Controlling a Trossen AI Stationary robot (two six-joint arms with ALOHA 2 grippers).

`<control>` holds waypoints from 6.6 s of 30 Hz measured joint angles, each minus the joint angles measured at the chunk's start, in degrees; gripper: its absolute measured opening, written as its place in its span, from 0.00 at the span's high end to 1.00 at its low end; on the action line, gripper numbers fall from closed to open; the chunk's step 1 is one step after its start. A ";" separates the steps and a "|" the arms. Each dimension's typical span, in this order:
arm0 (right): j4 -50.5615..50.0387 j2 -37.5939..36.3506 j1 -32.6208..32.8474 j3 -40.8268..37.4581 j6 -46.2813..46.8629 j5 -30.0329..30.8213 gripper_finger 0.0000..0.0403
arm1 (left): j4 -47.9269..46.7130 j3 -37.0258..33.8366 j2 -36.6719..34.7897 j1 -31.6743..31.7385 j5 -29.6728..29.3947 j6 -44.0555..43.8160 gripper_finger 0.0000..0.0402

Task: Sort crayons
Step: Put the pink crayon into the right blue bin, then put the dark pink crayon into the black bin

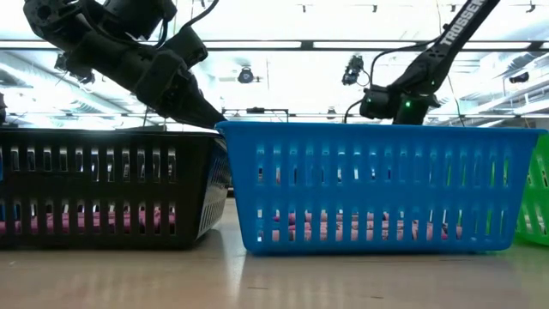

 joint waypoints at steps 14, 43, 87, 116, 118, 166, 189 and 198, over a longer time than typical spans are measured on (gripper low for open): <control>1.82 0.07 -3.53 -2.77 -2.21 -5.80 0.78 | -0.66 -0.01 0.00 0.00 -0.02 0.21 0.61; -3.69 -3.50 0.88 -0.69 5.58 -4.69 0.98 | -1.40 0.01 -0.02 0.00 -0.02 0.10 0.61; 0.56 -4.72 54.57 11.98 44.22 -2.57 0.98 | -2.65 -0.01 -0.02 0.00 -0.02 -0.38 0.61; 28.39 9.56 75.66 4.57 56.69 19.15 0.98 | -2.58 -0.01 -0.02 -0.01 -0.04 -1.27 0.61; 28.78 10.06 75.62 4.55 56.89 19.58 0.98 | -2.55 -0.01 -0.02 0.00 -0.04 -1.27 0.61; 26.33 -11.67 53.78 -15.33 46.53 32.77 0.87 | -21.80 27.07 24.67 26.09 16.00 12.65 0.61; 27.73 -8.14 31.96 -15.23 31.76 21.80 0.85 | -35.04 42.00 32.09 27.07 16.98 17.89 0.61; 37.56 2.09 25.01 -15.36 27.88 16.43 0.77 | -27.73 34.97 29.54 24.82 16.96 16.69 0.61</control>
